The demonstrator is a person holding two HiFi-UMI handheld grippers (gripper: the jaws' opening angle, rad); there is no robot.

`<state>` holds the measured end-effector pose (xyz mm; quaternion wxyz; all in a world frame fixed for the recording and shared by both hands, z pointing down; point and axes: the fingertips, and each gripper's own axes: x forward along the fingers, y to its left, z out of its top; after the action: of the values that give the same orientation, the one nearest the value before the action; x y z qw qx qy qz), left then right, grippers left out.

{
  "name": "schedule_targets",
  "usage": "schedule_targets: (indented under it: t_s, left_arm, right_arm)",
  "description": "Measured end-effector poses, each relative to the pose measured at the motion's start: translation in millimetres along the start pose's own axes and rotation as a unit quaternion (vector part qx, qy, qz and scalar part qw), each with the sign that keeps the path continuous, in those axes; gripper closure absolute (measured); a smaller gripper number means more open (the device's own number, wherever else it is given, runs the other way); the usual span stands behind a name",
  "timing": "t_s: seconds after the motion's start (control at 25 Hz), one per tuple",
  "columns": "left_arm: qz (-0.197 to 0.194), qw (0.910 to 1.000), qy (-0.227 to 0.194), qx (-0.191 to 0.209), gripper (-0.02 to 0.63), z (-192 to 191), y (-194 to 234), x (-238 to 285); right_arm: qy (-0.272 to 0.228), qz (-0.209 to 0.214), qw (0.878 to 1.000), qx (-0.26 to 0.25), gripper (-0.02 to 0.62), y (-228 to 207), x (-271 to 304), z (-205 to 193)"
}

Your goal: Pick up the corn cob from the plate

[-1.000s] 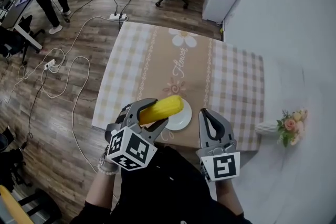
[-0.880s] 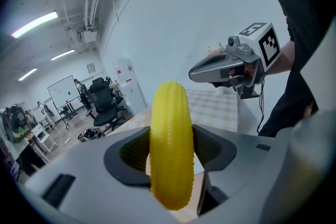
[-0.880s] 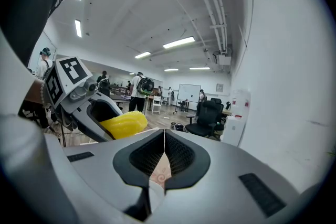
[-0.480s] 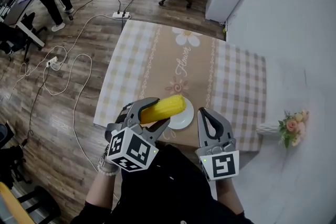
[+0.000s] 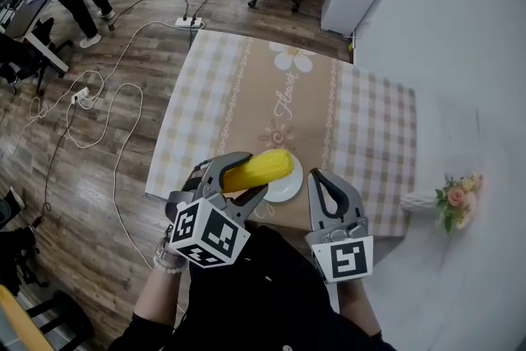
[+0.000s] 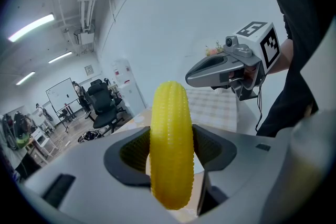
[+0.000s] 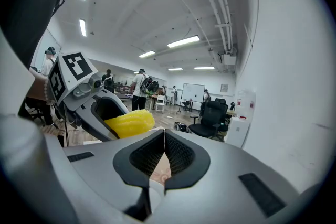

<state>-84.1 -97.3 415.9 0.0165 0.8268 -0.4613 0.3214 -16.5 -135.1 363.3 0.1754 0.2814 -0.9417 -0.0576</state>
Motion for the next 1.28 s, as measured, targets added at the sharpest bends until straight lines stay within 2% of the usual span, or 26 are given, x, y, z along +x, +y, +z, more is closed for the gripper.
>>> schedule_targets:
  t_s: [0.6,1.28]
  left_arm:
    - [-0.003,1.0,0.007,0.002,0.353,-1.8,0.0,3.1]
    - [-0.006,0.9999,-0.005,-0.011,0.353,3.1,4.9,1.7]
  right_arm:
    - [0.003,0.004,1.0,-0.009,0.554,0.8,-1.2,1.5]
    - [0.006,0.005,1.0,-0.011,0.554,-0.5,0.3,2.9]
